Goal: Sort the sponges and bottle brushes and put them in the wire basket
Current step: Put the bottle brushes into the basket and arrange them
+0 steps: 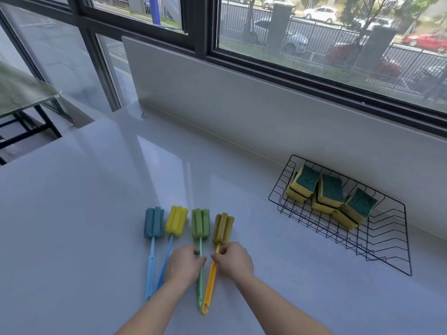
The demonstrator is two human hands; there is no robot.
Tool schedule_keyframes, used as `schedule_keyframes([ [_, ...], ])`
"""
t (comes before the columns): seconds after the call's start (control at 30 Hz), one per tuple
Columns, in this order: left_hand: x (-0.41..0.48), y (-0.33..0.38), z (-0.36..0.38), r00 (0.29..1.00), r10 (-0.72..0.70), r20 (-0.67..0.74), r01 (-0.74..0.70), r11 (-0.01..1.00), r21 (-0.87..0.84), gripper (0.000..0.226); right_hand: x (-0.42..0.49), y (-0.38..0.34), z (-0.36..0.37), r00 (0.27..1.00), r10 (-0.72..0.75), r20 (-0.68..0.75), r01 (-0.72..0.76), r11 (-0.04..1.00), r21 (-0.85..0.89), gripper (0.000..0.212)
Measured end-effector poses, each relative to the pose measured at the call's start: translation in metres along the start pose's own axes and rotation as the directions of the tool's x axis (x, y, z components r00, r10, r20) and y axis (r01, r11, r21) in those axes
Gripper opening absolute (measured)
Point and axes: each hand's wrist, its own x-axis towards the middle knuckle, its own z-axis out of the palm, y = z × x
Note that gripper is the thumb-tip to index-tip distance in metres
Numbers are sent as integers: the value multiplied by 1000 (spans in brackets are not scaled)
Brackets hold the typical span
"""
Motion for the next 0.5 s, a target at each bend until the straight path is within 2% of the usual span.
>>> schedule_keyframes([
  [0.13, -3, 1, -2, 999, 34, -19, -35, 998, -61, 13, -3, 6, -2, 1000, 23, 3, -23, 989, 144, 29],
  [0.3, -12, 15, -11, 987, 138, -77, -144, 987, -77, 9, -14, 23, -26, 998, 18, -53, -1, 953, 301, 12],
  [0.4, -15, 38, -20, 969, 222, -106, -229, 972, -54, 17, -20, 38, -49, 993, 35, -116, 13, 921, 389, 17],
  [0.5, -16, 69, -27, 948, 297, -113, -299, 954, -2, 11, -29, 55, -76, 982, 40, -186, 49, 891, 452, 16],
])
